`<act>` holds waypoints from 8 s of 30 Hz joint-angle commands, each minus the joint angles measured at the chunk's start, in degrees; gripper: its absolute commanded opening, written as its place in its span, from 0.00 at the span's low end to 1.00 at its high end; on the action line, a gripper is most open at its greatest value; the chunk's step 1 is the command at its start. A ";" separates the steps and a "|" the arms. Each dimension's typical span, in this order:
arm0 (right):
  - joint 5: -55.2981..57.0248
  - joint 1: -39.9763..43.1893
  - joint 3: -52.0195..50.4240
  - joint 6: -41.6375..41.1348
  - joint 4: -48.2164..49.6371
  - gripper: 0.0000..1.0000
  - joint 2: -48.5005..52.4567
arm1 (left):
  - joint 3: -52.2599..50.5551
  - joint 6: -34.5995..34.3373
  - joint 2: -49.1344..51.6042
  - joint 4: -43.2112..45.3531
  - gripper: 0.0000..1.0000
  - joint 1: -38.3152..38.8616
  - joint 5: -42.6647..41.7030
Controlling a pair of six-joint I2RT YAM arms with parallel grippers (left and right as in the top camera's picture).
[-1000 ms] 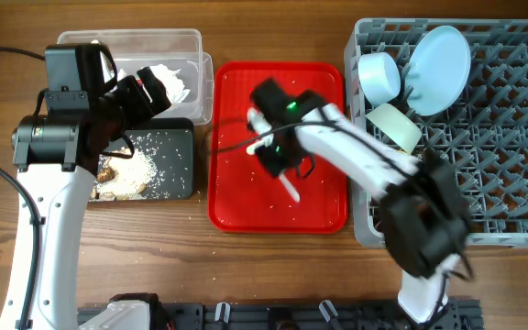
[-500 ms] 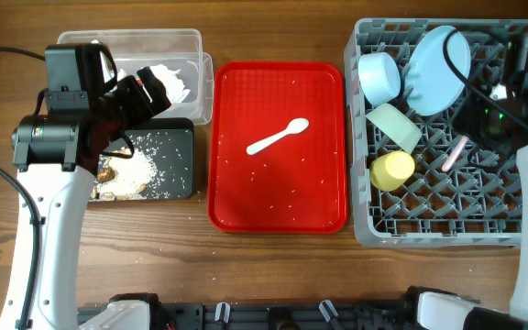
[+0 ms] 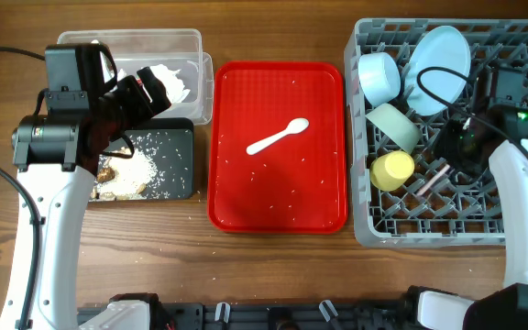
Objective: Sort waste into correct bins and load items into the dishwasher rack
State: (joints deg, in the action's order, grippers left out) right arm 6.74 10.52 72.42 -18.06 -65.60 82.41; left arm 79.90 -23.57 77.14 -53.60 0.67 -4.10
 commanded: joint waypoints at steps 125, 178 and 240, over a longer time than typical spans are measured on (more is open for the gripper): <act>-20.55 0.07 12.26 20.65 14.71 1.00 -29.31 | 1.18 0.87 -0.44 0.13 1.00 -0.26 0.76; -18.60 -10.67 -72.13 16.46 66.60 1.00 -81.99 | -2.51 8.24 -7.56 2.95 1.00 -0.15 -1.66; -18.60 -10.67 -72.13 16.46 66.60 1.00 -81.99 | -79.58 12.87 -76.76 49.90 1.00 -1.79 -3.32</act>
State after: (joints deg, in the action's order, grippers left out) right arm -12.36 0.14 0.36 -0.84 0.86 0.99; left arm 0.69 -11.62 0.80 -3.62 -0.82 -7.90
